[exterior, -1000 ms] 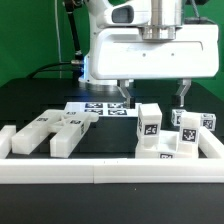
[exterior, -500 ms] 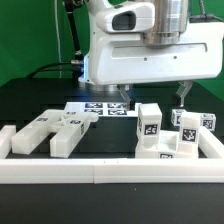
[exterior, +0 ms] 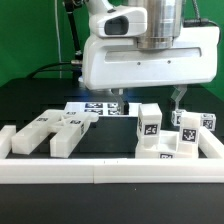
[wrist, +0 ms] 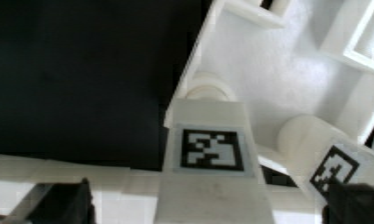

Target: Assemble chair

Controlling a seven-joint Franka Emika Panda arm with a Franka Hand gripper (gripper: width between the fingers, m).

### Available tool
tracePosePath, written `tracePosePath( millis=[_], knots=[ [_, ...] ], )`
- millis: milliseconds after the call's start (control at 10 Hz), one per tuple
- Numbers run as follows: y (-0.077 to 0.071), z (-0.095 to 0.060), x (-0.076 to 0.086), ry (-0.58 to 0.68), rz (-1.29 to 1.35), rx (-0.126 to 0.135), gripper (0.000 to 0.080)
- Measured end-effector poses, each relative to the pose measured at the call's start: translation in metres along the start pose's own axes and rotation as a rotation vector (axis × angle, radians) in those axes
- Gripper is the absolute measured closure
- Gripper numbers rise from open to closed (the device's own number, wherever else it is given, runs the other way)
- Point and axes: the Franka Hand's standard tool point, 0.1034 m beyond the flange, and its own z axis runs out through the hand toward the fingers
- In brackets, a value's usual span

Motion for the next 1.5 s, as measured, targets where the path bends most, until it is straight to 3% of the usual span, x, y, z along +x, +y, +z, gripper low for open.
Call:
tracePosePath(
  millis=[200, 400, 500, 1000, 1500],
  knots=[
    [0.0005, 0.0004, 0.001, 0.002, 0.001, 0.0, 0.015],
    [-0.0005, 0.0011, 0.0015, 0.004, -0.001, 0.0, 0.0415],
    [-0.0005, 0.0012, 0.0015, 0.003, -0.001, 0.0, 0.0509],
    [0.0012, 0.0004, -0.0003, 0.029, 0.061, -0.003, 0.0508],
    [-0.0064, 0.0021, -0.0047, 0.114, 0.446, 0.005, 0.0508]
  ],
)
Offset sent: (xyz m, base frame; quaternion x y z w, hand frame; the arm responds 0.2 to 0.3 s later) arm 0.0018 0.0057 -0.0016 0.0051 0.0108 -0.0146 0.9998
